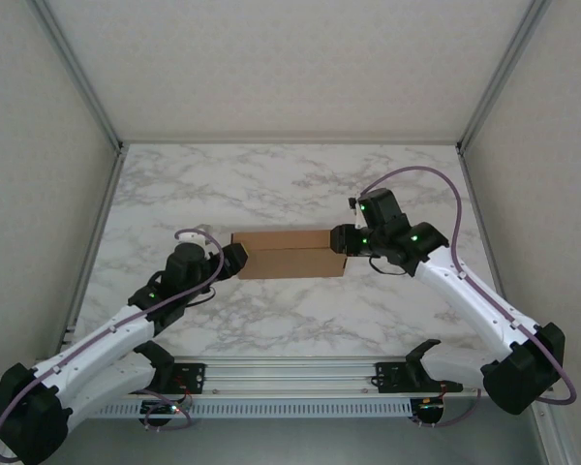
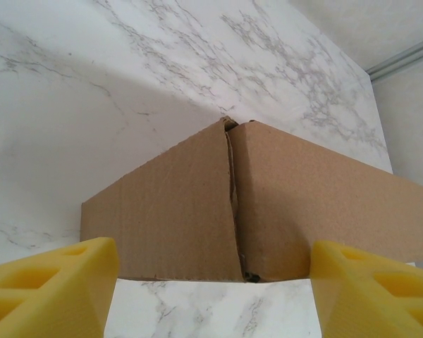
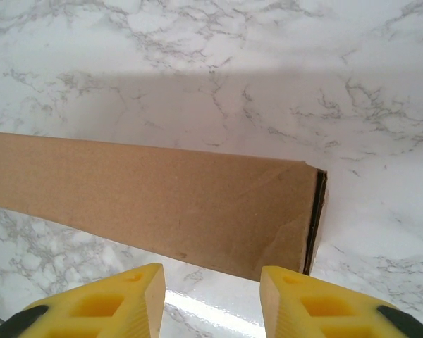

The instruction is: Fold the paper box

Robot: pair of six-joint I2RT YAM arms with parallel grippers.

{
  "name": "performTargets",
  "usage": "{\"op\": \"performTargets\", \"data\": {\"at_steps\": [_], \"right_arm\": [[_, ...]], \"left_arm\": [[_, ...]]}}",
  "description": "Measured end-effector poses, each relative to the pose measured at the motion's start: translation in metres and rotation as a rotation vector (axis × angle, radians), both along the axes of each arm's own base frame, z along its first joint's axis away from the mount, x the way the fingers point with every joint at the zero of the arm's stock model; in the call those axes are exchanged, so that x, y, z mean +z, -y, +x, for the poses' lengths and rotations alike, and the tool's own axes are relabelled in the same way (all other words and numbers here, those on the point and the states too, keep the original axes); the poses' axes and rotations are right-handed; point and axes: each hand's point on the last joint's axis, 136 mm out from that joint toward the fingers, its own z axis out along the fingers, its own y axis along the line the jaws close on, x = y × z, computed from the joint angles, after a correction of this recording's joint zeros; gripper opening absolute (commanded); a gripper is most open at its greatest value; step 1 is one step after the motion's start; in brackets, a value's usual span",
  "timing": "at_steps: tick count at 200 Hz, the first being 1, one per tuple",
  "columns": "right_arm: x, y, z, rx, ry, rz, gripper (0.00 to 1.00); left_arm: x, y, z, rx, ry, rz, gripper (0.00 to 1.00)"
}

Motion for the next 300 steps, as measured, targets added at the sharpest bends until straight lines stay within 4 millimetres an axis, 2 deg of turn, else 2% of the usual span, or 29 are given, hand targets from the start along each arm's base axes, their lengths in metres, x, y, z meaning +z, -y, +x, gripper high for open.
{"op": "performTargets", "data": {"at_steps": [54,96,135,164,245,300], "right_arm": [[-0.004,0.03,0.015,-0.095,-0.017,-0.031,0.36],[-0.038,0.032,0.014,-0.095,-0.092,-0.051,0.34],[-0.041,0.028,0.024,-0.097,-0.066,-0.014,0.23],[-0.041,0.024,0.032,-0.091,-0.046,0.039,0.2],[-0.04,0.02,0.035,-0.072,-0.05,0.1,0.18],[-0.04,0.017,0.039,-0.066,-0.039,0.12,0.16]], "left_arm": [[0.001,0.0,0.006,0.009,-0.012,0.009,0.7],[0.0,0.0,0.009,0.013,-0.017,0.014,0.7],[0.0,-0.002,0.012,0.018,-0.021,0.009,0.69],[0.001,-0.001,0.014,0.003,-0.026,-0.015,0.62],[0.005,0.002,0.022,-0.045,-0.017,-0.065,0.4],[0.003,0.001,0.027,-0.043,-0.007,-0.083,0.32]]}}
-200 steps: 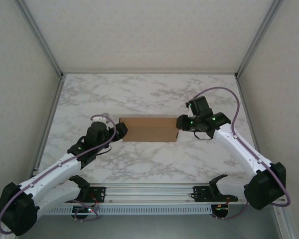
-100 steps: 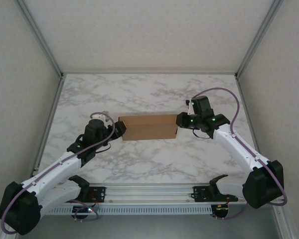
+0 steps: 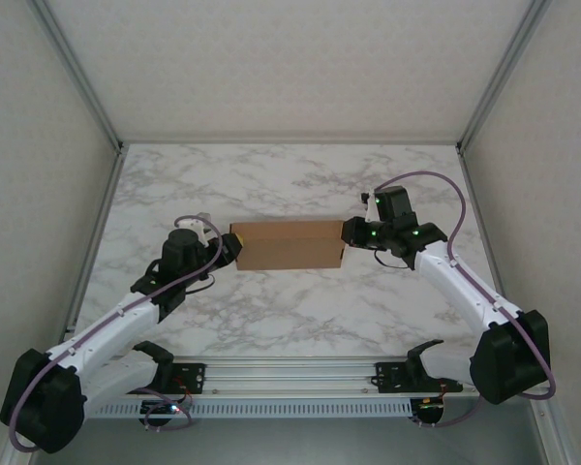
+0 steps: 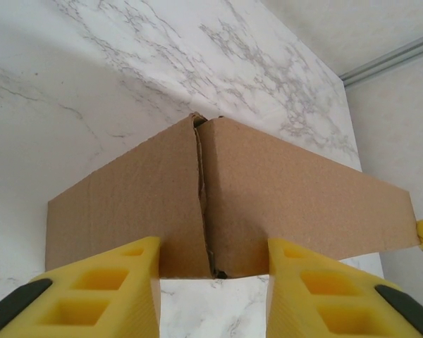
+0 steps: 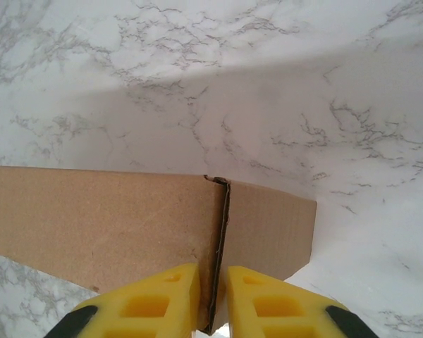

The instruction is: Fold the paper box

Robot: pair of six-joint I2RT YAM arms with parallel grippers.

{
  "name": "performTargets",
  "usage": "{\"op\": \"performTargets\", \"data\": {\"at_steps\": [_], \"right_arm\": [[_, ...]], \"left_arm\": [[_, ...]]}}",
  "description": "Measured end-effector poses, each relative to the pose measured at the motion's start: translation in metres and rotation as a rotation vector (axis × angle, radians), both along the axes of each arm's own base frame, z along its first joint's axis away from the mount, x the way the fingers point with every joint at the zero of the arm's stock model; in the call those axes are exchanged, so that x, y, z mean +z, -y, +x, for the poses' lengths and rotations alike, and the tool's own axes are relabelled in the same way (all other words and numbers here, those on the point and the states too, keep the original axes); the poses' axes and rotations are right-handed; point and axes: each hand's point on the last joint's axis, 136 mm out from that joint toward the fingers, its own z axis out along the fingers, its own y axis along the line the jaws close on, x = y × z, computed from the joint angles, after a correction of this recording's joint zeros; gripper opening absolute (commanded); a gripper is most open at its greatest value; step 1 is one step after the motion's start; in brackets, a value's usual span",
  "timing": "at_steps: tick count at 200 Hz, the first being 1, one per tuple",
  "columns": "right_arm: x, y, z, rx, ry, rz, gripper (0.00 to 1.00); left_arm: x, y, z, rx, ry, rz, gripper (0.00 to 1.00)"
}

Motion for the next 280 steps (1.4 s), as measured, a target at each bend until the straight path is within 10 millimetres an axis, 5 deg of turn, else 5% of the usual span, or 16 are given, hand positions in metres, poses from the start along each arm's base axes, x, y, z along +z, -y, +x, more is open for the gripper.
{"op": "performTargets", "data": {"at_steps": [49,115,167,209,245,280], "right_arm": [[0.004,0.001,-0.01,0.015,0.003,0.014,0.12],[0.0,-0.001,-0.053,0.079,0.067,0.073,0.04],[-0.013,0.001,-0.085,0.083,0.072,0.071,0.1],[-0.025,0.005,-0.089,0.057,0.036,0.037,0.23],[-0.04,0.014,-0.082,0.003,-0.035,-0.054,0.36],[-0.054,0.009,-0.064,-0.05,-0.13,-0.107,0.45]], "left_arm": [[0.004,-0.002,-0.002,-0.002,-0.006,-0.007,0.31],[0.001,-0.007,-0.046,-0.01,-0.019,-0.058,0.28],[-0.036,-0.006,-0.078,-0.005,-0.12,-0.088,0.33],[-0.076,-0.006,-0.098,-0.004,-0.235,-0.075,0.51],[-0.052,-0.006,-0.085,-0.002,-0.203,-0.004,0.69],[-0.008,0.001,-0.047,-0.004,-0.12,0.078,0.72]]}}
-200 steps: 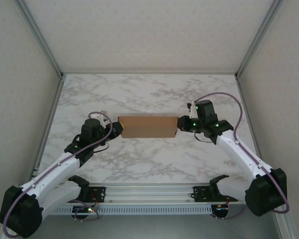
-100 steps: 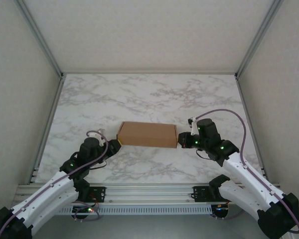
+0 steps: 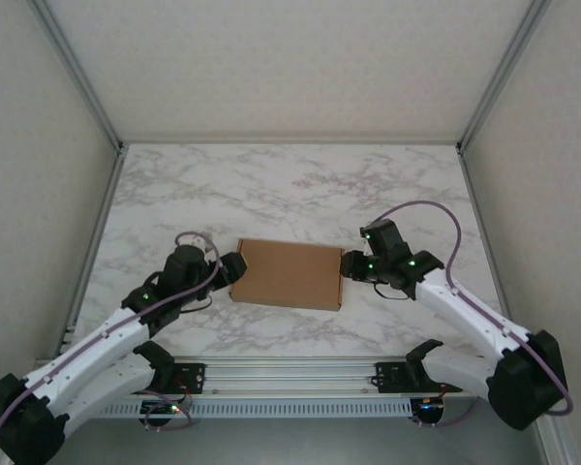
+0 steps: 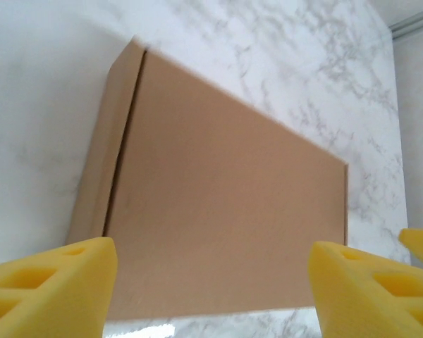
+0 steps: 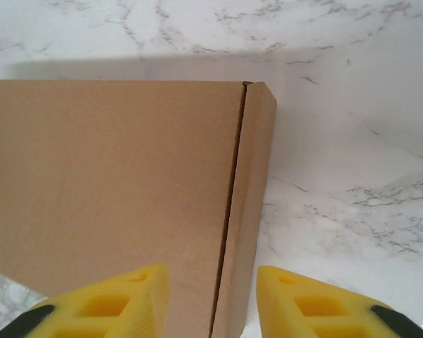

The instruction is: Fold the paper box

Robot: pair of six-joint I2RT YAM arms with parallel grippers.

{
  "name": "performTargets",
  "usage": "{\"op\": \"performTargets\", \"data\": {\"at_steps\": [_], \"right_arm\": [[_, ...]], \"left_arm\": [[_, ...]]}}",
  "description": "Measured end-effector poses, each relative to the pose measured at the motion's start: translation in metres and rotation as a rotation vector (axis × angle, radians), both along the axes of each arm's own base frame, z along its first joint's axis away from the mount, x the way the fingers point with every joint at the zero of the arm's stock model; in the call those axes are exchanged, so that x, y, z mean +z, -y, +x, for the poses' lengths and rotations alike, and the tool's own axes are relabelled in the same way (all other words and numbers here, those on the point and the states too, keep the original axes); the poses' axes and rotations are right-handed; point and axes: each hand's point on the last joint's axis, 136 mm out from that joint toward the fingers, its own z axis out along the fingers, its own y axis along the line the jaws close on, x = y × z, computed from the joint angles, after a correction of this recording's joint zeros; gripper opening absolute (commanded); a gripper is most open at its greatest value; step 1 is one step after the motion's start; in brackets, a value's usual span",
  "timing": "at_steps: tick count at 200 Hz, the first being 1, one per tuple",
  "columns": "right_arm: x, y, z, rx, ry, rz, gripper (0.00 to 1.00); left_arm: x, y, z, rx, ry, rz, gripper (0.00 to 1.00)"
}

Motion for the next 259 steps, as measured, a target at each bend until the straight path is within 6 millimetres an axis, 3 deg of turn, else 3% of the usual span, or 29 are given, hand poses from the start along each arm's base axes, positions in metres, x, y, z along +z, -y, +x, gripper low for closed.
{"op": "performTargets", "data": {"at_steps": [14,51,92,132,180,227,259], "right_arm": [[-0.01,0.0,0.002,-0.02,-0.04,-0.017,0.51],[-0.031,0.0,0.001,-0.044,-0.116,-0.043,0.53],[-0.051,-0.008,0.006,-0.046,-0.166,-0.043,0.45],[-0.055,-0.026,0.023,-0.024,-0.181,-0.013,0.35],[-0.053,-0.025,0.071,-0.06,-0.162,-0.029,0.32],[-0.053,-0.017,0.131,-0.116,-0.14,-0.021,0.32],[-0.053,-0.016,0.157,-0.126,-0.129,-0.008,0.33]], "left_arm": [[-0.002,-0.003,0.013,0.013,0.002,0.046,0.72],[-0.041,-0.01,0.023,0.027,-0.053,0.15,0.68],[-0.082,-0.012,0.014,0.012,-0.117,0.169,0.6],[-0.088,-0.003,0.021,0.004,-0.109,0.132,0.55],[-0.092,0.004,0.049,0.04,-0.108,0.143,0.55],[-0.089,0.015,0.107,0.082,-0.09,0.205,0.59],[-0.089,0.016,0.143,0.124,-0.076,0.231,0.62]]}}
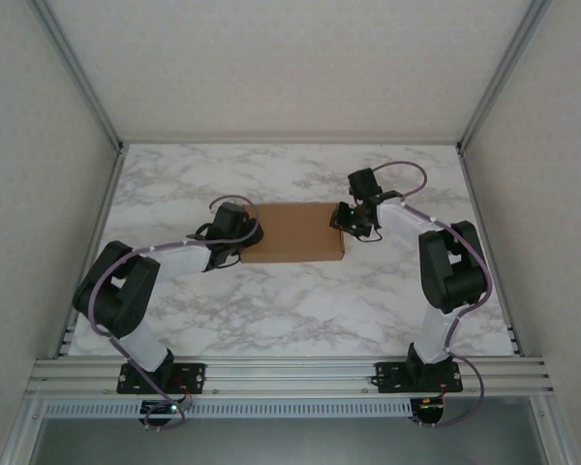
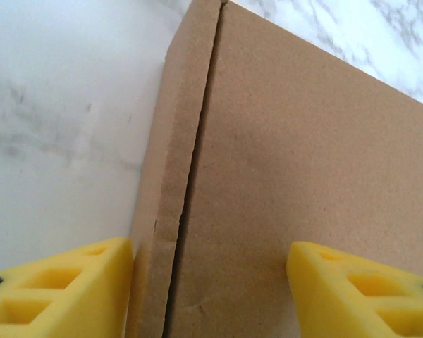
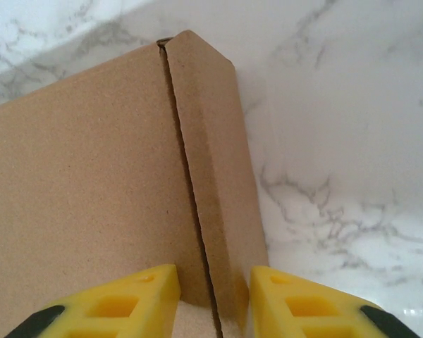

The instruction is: Fold the paper box

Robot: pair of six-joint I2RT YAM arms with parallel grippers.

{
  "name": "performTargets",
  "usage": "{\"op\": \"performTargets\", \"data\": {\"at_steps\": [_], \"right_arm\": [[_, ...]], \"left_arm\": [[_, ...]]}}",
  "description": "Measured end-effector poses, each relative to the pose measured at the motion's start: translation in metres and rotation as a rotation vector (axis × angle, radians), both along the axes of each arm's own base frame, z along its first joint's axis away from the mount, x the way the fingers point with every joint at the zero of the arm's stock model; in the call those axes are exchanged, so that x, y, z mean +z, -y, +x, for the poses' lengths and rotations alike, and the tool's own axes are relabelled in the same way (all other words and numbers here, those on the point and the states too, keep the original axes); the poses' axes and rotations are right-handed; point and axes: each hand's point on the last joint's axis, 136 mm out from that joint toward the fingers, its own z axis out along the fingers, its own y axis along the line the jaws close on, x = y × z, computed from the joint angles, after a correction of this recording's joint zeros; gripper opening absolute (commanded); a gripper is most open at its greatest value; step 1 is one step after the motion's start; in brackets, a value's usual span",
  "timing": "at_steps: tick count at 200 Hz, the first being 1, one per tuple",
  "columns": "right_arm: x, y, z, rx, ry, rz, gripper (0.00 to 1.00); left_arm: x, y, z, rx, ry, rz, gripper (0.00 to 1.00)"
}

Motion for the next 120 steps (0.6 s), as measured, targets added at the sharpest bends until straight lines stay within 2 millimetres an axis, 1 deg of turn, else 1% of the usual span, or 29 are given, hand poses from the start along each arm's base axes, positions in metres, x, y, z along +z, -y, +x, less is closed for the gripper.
{"op": "performTargets", "data": {"at_steps": [16,32,41,56,64,75,78,80,87,96,98,100,101,103,105,113,120], "right_arm": [[0.0,0.0,0.006,0.0,0.004,0.009,0.34],[0.0,-0.001,0.01,0.001,0.011,0.016,0.36],[0.0,-0.001,0.01,0.002,0.013,0.017,0.4],[0.0,0.0,0.01,-0.001,0.013,0.015,0.51],[-0.001,0.001,0.009,0.001,0.016,0.011,0.55],[-0.001,0.003,0.007,0.003,0.018,0.002,0.6],[0.0,0.004,0.006,0.004,0.021,-0.005,0.62],[0.0,0.004,0.006,0.006,0.022,-0.008,0.63],[0.003,0.007,0.003,0.007,0.023,-0.019,0.7],[0.012,0.011,0.0,-0.003,0.034,-0.035,0.8],[0.015,0.011,0.0,-0.001,0.039,-0.037,0.84],[0.017,0.012,-0.001,0.004,0.046,-0.042,0.89],[0.018,0.012,-0.001,0.003,0.047,-0.042,0.94],[0.023,0.014,-0.001,-0.005,0.054,-0.043,0.98],[0.027,0.015,-0.001,-0.003,0.065,-0.046,0.98],[0.045,0.018,-0.002,-0.002,0.108,-0.054,0.99],[0.066,0.021,-0.003,-0.002,0.159,-0.054,0.99]], "left_arm": [[0.0,0.001,0.013,0.011,0.008,0.01,0.64],[0.001,0.001,0.018,0.016,0.014,0.015,0.7],[0.001,0.001,0.019,0.014,0.014,0.017,0.73],[0.001,0.0,0.019,0.013,0.016,0.023,0.78],[0.002,0.0,0.019,0.014,0.018,0.026,0.82],[0.006,-0.002,0.017,0.013,0.02,0.034,0.93],[0.007,-0.003,0.017,0.014,0.02,0.036,0.98],[0.008,-0.003,0.016,0.018,0.021,0.034,0.99],[0.015,-0.004,0.015,0.019,0.029,0.041,0.99],[0.032,-0.006,0.015,0.015,0.058,0.05,1.0],[0.036,-0.006,0.015,0.013,0.065,0.052,1.0],[0.04,-0.006,0.015,0.014,0.071,0.05,1.0],[0.043,-0.007,0.015,0.016,0.077,0.049,1.0],[0.05,-0.007,0.015,0.014,0.091,0.05,1.0],[0.054,-0.007,0.015,0.013,0.099,0.05,1.0],[0.079,-0.009,0.015,0.011,0.152,0.045,1.0],[0.109,-0.011,0.013,0.009,0.217,0.032,1.0]]}}
